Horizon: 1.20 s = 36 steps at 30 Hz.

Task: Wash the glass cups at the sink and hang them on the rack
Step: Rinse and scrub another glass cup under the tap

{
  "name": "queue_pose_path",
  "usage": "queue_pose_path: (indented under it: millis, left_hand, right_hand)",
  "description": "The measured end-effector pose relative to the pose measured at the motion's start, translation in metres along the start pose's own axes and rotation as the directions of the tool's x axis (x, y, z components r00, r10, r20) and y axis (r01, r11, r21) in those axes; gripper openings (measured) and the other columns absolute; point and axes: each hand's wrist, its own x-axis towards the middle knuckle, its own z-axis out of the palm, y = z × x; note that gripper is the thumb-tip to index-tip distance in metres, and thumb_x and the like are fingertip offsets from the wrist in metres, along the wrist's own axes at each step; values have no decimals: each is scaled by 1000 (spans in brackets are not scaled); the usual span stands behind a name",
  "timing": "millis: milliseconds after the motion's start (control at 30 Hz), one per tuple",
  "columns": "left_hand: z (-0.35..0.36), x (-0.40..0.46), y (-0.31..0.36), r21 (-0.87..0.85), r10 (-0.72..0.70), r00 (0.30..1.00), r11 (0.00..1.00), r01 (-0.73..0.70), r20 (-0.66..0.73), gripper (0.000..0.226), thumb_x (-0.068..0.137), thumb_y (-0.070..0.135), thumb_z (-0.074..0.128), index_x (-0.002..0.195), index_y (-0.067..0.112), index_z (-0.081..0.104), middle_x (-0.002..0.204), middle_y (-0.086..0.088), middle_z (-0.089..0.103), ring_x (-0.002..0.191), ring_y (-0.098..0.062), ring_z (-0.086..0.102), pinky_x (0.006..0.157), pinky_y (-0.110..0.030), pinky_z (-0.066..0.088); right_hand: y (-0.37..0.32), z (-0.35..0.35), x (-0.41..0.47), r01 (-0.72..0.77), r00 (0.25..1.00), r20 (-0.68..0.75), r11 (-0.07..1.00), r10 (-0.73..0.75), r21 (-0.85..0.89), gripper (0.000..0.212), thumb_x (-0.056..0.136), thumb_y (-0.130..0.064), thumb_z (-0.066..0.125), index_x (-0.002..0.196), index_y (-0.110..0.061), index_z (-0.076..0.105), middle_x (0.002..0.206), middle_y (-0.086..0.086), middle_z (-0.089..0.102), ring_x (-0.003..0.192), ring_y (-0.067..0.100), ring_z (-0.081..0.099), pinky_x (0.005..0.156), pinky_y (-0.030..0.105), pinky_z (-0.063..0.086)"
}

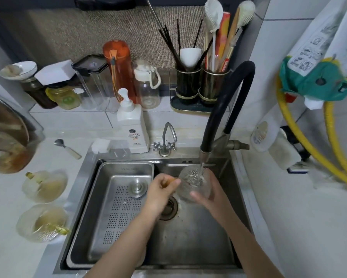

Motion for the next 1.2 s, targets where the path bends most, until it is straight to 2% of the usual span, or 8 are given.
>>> queue_pose_path:
  millis: [100,233,400,533,767,900,1000,1200]
  left_hand:
    - [3,5,8,11,7,1000,1000,-7,-31,13,83,13,71,79,10,59,69,-3,57,61,-11,50,60,-23,42]
    - [13,0,8,6,-25,999,1000,24,32,13,82,11,72,78,14,60,72,1,60,66,-10,54,66,-22,44]
    - [-3,7,6,-44,-41,998,998,39,-46,11,82,12,72,82,9,62,76,-8,64,69,-17,57,67,-27,46]
    - [8,3,7,-66,-57,998,996,54,-38,11,84,10,70,82,6,60,71,-5,61,66,-14,55,63,-21,47]
    - [0,4,6,-48,-25,997,999,21,-79,18,81,18,73,85,4,63,76,-9,62,71,-16,58,59,-16,49]
    - [18,-9,8,-86,-38,999,996,39,13,37,76,15,78,107,11,58,100,0,59,90,-8,56,81,-16,47]
    - [26,-14,11,-106,-103,995,989,100,-19,50,75,14,79,115,16,49,104,3,55,87,1,55,72,-10,49]
    - [26,1,20,77,-160,987,984,161,-19,87,77,43,73,147,25,25,108,7,56,103,-13,57,98,-41,50]
  right_hand:
    - [-5,-1,11,-8,1000,-14,1000,8,4,53,84,-20,71,129,-33,47,120,-24,59,114,-7,54,89,7,42]
    - [1,-10,5,-21,998,-66,999,23,27,49,85,-9,68,124,-31,50,115,-20,63,109,0,60,84,14,50]
    - [-5,8,13,-89,996,-9,995,90,50,70,78,-57,67,139,-36,40,142,-13,47,134,9,42,112,44,34]
    - [-8,-1,20,-119,992,-24,989,121,87,55,83,-51,64,132,-38,43,137,-19,49,128,4,46,108,40,38]
    - [-3,12,26,-193,973,-106,974,205,118,85,64,-67,66,139,-34,41,140,-12,48,130,8,44,110,40,36]
    - [-13,12,32,-321,933,-114,932,342,169,42,94,-54,42,129,-30,46,123,-12,46,115,8,44,96,31,34]
    - [-13,14,39,-374,913,-109,914,392,156,28,101,-44,30,117,-30,48,118,-7,48,108,11,43,95,30,33]
    - [-5,14,19,-165,984,-43,979,171,117,68,87,-46,59,146,-32,28,141,-25,30,132,-6,27,106,23,22]
